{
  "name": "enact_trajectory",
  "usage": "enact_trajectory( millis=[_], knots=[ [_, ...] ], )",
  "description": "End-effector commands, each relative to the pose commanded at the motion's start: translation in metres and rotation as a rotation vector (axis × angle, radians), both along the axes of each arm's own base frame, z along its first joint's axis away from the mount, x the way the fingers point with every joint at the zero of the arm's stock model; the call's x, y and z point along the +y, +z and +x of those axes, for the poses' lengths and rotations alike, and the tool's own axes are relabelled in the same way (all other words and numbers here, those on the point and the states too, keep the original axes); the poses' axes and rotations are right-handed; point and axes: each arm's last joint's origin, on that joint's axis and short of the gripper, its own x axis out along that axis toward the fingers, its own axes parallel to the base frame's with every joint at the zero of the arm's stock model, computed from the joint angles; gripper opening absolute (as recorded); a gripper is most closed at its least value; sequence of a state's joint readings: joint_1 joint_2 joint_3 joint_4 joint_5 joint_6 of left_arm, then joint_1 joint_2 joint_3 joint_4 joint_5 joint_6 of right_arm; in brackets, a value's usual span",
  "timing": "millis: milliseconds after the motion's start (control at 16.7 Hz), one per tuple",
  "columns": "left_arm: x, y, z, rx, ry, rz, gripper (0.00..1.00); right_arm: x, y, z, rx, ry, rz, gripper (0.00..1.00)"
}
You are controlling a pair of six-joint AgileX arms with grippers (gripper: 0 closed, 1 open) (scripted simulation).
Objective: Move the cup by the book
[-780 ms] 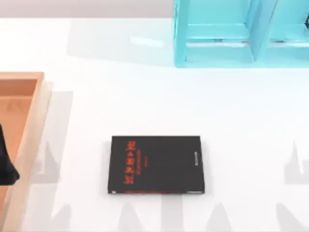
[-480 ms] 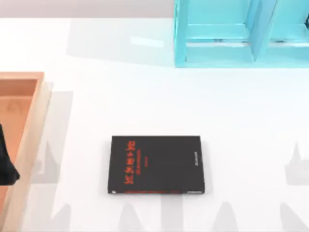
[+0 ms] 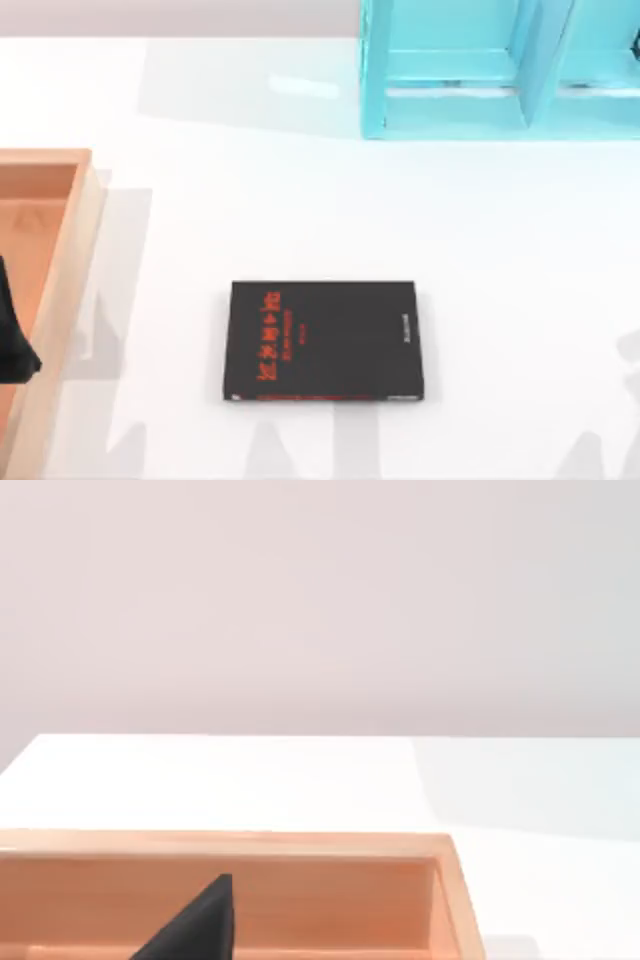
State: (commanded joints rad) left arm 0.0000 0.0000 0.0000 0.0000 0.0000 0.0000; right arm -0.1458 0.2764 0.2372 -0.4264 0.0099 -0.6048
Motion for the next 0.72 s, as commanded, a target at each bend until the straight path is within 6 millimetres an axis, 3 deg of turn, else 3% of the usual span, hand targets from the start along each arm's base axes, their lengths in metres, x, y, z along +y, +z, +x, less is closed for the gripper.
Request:
enact_trajectory(
  millis=[360,720],
  knots=[
    [0.000,0.000,0.000,0.000,0.000,0.000,1.00,-0.013,0.020,-0.001,0.493,0.227,-0.332,1.00],
    [0.000,0.000,0.000,0.000,0.000,0.000,1.00,-0.025,0.042,-0.001,0.874,0.604,-0.464,1.00]
  ],
)
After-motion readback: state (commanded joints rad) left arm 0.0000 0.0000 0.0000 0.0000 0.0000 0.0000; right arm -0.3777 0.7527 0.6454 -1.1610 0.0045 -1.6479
